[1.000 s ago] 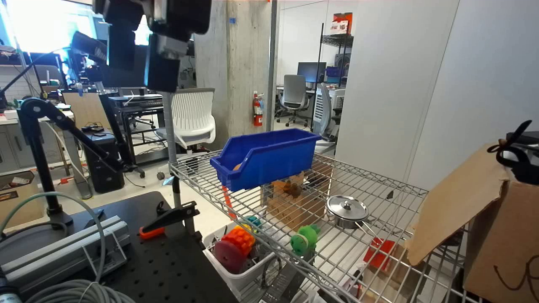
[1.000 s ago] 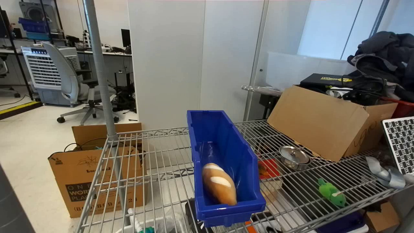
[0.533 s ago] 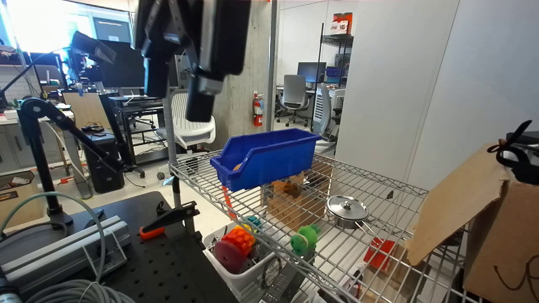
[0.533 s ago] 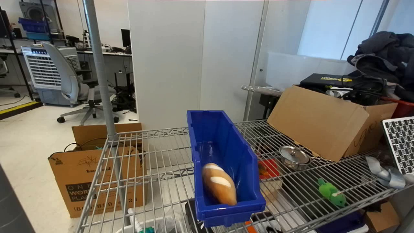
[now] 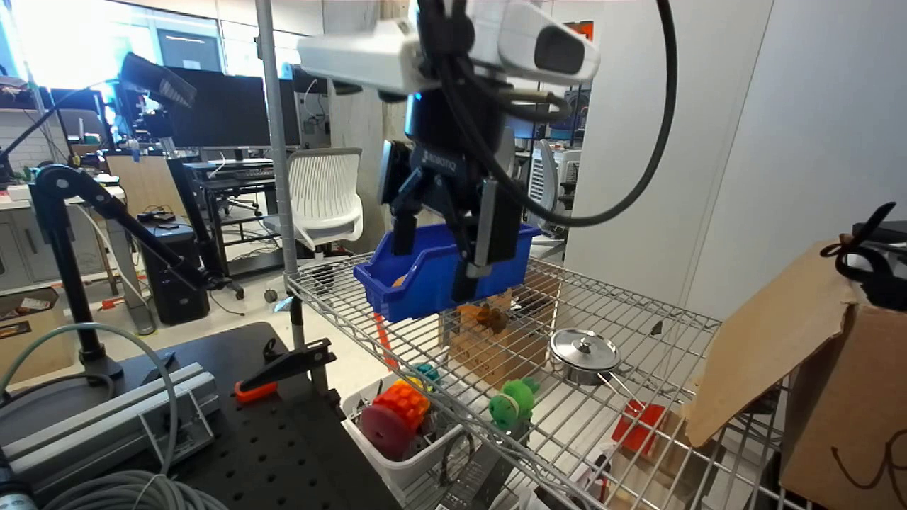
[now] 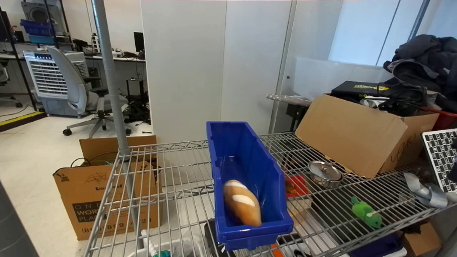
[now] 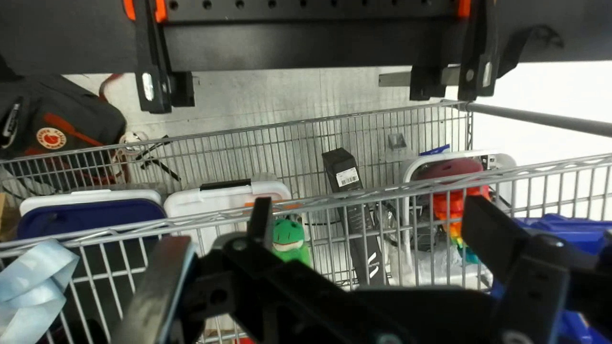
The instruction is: Move the green object to the right on the rack
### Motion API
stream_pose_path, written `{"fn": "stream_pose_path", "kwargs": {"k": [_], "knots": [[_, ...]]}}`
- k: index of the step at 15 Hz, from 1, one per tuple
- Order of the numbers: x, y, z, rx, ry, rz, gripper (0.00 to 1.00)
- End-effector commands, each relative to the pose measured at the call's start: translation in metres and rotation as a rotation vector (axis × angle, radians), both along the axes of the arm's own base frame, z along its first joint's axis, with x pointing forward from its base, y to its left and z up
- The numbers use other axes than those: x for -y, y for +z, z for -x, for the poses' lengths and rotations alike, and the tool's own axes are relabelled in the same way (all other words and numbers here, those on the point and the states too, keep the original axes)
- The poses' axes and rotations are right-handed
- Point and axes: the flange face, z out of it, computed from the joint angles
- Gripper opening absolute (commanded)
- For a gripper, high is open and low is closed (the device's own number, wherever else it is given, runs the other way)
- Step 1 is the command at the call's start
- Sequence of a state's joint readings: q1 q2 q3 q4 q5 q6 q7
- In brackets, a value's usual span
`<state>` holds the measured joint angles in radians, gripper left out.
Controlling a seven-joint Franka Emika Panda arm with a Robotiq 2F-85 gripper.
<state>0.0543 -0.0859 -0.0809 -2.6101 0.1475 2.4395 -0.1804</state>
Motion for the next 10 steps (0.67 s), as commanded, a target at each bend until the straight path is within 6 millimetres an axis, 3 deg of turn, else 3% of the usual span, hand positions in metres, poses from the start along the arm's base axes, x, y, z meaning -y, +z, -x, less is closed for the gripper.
{"fn": "stream_pose_path", "kwargs": {"k": [1,5,8,9,10], "knots": [[-0.008,-0.050,-0.056,-0.006,-0.049,0.027,1.00],[-0.010,-0.104,-0.102,-0.006,-0.098,0.050,1.00],[-0.008,-0.140,-0.125,-0.022,-0.129,0.082,1.00],[-0.008,-0.148,-0.131,-0.028,-0.138,0.087,0.96],[-0.009,-0.155,-0.137,-0.029,-0.142,0.095,0.74]]}}
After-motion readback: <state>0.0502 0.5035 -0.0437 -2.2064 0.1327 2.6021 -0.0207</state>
